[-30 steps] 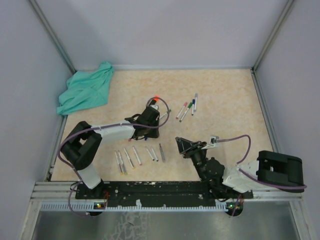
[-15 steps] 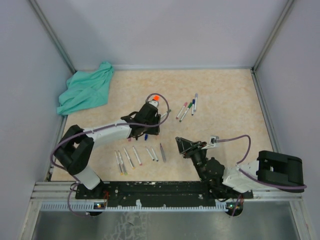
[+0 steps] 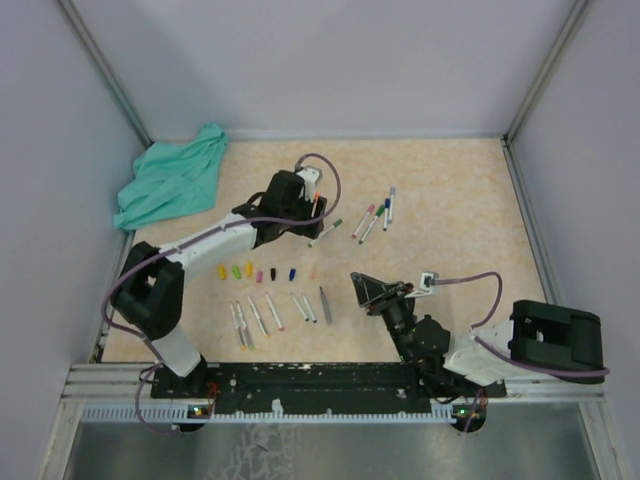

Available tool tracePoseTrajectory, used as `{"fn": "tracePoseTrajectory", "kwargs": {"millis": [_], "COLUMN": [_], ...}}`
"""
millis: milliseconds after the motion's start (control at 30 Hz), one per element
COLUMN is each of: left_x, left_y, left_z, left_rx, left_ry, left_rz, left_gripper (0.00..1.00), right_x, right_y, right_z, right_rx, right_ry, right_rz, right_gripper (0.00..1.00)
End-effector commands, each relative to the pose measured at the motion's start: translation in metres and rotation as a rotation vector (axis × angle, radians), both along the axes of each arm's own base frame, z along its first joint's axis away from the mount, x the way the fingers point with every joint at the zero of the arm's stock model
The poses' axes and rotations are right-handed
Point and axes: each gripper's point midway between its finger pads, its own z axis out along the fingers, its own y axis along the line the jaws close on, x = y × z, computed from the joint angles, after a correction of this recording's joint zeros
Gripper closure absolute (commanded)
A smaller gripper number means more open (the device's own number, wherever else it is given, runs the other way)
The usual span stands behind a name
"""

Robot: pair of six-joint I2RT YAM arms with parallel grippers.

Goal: Open the pen caps
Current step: Place the pen cap at the center of the board, then pick up the pen from the center of the board.

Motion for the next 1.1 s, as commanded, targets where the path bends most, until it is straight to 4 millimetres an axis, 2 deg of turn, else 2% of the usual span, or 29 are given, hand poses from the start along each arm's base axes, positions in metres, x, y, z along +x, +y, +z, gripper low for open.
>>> {"fn": "tracePoseTrajectory", "kwargs": {"millis": [0,133,267,567,667,800,1067], "left_x": [0.021,0.032,0.038,0.043,0.043,0.039,0.033], "left_y": [-0.016,-0.021,-0.027,-0.030,-0.032,-0.034,-0.037], "left_z": [-0.001,-0.030,-0.054,-0.058,-0.061,-0.071,-0.087], "left_rx": [0.054,0.167,0.249,0.290,0.282,0.280,0.286], "left_ry": [0.023,0.122,0.219,0.219,0.229,0.262,0.308], "left_rz": [-0.121,-0.177,-0.238,-0.288,-0.292,-0.302,-0.310], "left_gripper": [0.31,0.45,0.50,0.50,0.55,0.60,0.63], "right_x": [0.000,0.000,0.000,0.000,0.000,0.000,0.000], "right_y": [-0.016,-0.018,-0.019,-0.018,-0.018,-0.018,-0.018], "right_z": [-0.001,-0.002,-0.003,-0.002,-0.003,-0.003,-0.004], "right_rx": [0.058,0.066,0.074,0.073,0.070,0.070,0.069], "right_ry": [0.008,0.007,0.012,0.010,0.011,0.011,0.013], "right_rz": [-0.038,-0.037,-0.041,-0.037,-0.036,-0.038,-0.038], "right_gripper": [0.64,0.64,0.64,0.64,0.64,0.64,0.64]}}
